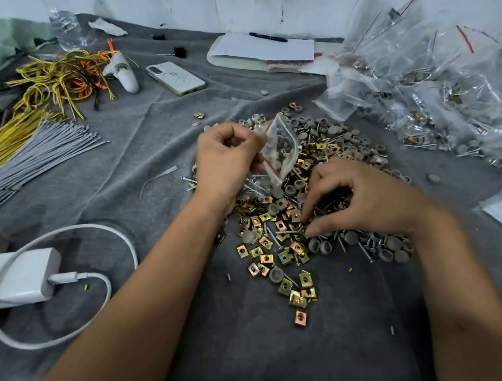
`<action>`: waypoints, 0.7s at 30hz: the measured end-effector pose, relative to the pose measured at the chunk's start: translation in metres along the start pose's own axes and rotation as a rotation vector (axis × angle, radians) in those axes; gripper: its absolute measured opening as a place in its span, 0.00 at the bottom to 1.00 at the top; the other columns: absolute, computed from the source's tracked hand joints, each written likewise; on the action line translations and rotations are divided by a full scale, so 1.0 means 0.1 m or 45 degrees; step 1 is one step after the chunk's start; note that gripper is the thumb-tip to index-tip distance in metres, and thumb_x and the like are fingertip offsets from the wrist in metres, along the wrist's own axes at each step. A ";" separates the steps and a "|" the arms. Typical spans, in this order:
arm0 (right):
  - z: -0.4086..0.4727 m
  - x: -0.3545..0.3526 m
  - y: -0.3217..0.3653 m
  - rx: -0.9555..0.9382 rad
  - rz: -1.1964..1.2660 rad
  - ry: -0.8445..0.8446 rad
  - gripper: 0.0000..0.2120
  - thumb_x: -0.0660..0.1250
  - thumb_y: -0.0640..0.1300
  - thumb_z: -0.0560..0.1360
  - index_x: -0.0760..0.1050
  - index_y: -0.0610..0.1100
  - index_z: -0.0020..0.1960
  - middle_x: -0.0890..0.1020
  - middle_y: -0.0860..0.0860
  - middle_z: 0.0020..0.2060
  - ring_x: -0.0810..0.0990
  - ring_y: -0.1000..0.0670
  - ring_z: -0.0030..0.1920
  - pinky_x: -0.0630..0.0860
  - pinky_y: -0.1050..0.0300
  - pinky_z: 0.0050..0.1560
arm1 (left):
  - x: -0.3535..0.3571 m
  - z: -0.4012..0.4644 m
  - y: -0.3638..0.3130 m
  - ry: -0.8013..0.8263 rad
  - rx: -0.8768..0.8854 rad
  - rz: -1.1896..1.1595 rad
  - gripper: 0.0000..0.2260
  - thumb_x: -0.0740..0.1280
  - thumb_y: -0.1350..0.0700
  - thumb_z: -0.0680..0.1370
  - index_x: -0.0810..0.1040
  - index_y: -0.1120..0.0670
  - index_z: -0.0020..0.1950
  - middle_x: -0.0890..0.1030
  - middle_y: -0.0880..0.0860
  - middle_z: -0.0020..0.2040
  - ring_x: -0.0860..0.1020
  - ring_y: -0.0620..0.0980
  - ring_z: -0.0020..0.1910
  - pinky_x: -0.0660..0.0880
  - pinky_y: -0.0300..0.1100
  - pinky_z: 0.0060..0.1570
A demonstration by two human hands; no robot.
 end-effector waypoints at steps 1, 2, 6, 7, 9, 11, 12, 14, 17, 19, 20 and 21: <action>0.00 0.02 0.00 0.013 -0.015 0.057 0.11 0.80 0.61 0.65 0.84 0.64 0.46 0.78 0.64 0.48 0.73 0.61 0.57 0.67 0.56 0.56 | 0.02 -0.02 -0.02 0.035 0.035 0.070 0.08 0.74 0.64 0.78 0.81 0.59 0.39 0.81 0.55 0.31 0.79 0.48 0.26 0.77 0.38 0.29; 0.01 0.05 0.01 0.019 -0.045 0.109 0.13 0.80 0.61 0.64 0.84 0.65 0.48 0.76 0.64 0.49 0.72 0.62 0.57 0.67 0.58 0.57 | 0.05 -0.04 -0.04 0.067 0.070 0.141 0.07 0.76 0.63 0.77 0.81 0.60 0.41 0.82 0.57 0.32 0.81 0.48 0.27 0.78 0.39 0.29; 0.04 0.11 0.01 0.068 -0.180 0.191 0.16 0.82 0.58 0.65 0.83 0.65 0.50 0.73 0.65 0.49 0.70 0.64 0.57 0.67 0.66 0.57 | 0.11 -0.10 -0.08 0.108 0.147 0.329 0.08 0.77 0.60 0.77 0.82 0.62 0.44 0.84 0.59 0.33 0.82 0.51 0.26 0.81 0.46 0.26; 0.05 0.11 0.02 0.072 -0.179 0.181 0.15 0.82 0.57 0.65 0.83 0.64 0.49 0.73 0.65 0.48 0.71 0.64 0.56 0.67 0.69 0.55 | 0.11 -0.10 -0.09 0.104 0.154 0.363 0.08 0.77 0.59 0.77 0.82 0.62 0.44 0.84 0.58 0.33 0.82 0.51 0.26 0.82 0.48 0.27; 0.06 0.10 0.05 0.055 -0.151 0.141 0.11 0.82 0.54 0.66 0.85 0.61 0.47 0.74 0.66 0.47 0.73 0.63 0.54 0.68 0.71 0.52 | 0.11 -0.10 -0.09 0.090 0.158 0.406 0.07 0.76 0.59 0.78 0.82 0.61 0.44 0.84 0.59 0.33 0.82 0.53 0.27 0.82 0.50 0.28; 0.06 0.10 0.06 0.044 -0.118 0.108 0.07 0.81 0.52 0.68 0.85 0.59 0.44 0.76 0.64 0.46 0.75 0.60 0.53 0.70 0.65 0.54 | 0.12 -0.10 -0.09 0.078 0.170 0.436 0.07 0.75 0.59 0.78 0.82 0.61 0.44 0.84 0.60 0.34 0.83 0.56 0.29 0.82 0.52 0.29; 0.06 0.09 0.05 0.041 -0.114 0.101 0.06 0.81 0.51 0.69 0.85 0.58 0.43 0.77 0.63 0.45 0.76 0.60 0.52 0.71 0.61 0.55 | 0.13 -0.10 -0.09 0.075 0.185 0.463 0.07 0.75 0.59 0.78 0.82 0.60 0.44 0.83 0.60 0.34 0.83 0.58 0.31 0.82 0.54 0.31; 0.06 0.09 0.03 0.037 -0.104 0.093 0.05 0.80 0.49 0.70 0.85 0.56 0.43 0.79 0.60 0.45 0.78 0.57 0.52 0.74 0.54 0.56 | 0.14 -0.10 -0.09 0.067 0.217 0.513 0.06 0.74 0.59 0.78 0.82 0.60 0.44 0.83 0.60 0.33 0.83 0.61 0.32 0.81 0.57 0.34; 0.07 0.05 0.06 0.006 0.078 -0.010 0.04 0.79 0.46 0.72 0.84 0.52 0.44 0.83 0.55 0.43 0.83 0.53 0.42 0.81 0.51 0.44 | 0.14 -0.10 -0.09 0.054 0.237 0.536 0.06 0.73 0.60 0.78 0.82 0.60 0.43 0.83 0.59 0.32 0.83 0.61 0.31 0.80 0.58 0.34; 0.08 0.04 0.11 -0.065 0.151 -0.139 0.05 0.78 0.44 0.73 0.83 0.50 0.45 0.84 0.54 0.42 0.84 0.56 0.39 0.79 0.62 0.39 | 0.14 -0.10 -0.09 0.048 0.248 0.555 0.05 0.73 0.61 0.78 0.82 0.60 0.43 0.83 0.59 0.32 0.83 0.61 0.32 0.81 0.56 0.34; 0.10 0.04 0.13 -0.093 0.157 -0.202 0.05 0.78 0.44 0.73 0.83 0.51 0.45 0.85 0.55 0.42 0.84 0.56 0.41 0.80 0.62 0.41 | 0.14 -0.10 -0.09 0.044 0.253 0.556 0.05 0.73 0.61 0.78 0.82 0.60 0.43 0.83 0.58 0.32 0.83 0.59 0.32 0.81 0.55 0.34; 0.12 0.05 0.15 -0.119 0.156 -0.273 0.05 0.78 0.44 0.73 0.83 0.51 0.46 0.85 0.56 0.42 0.85 0.56 0.43 0.81 0.61 0.44 | 0.14 -0.09 -0.09 0.038 0.261 0.554 0.05 0.73 0.61 0.77 0.82 0.60 0.42 0.83 0.57 0.32 0.82 0.57 0.31 0.81 0.51 0.33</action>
Point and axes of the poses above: each hand's wrist, its own z-axis towards the middle knuckle, its own x-axis out of the palm, y = z × x, the point moved 5 cm from there along z, towards the middle knuckle
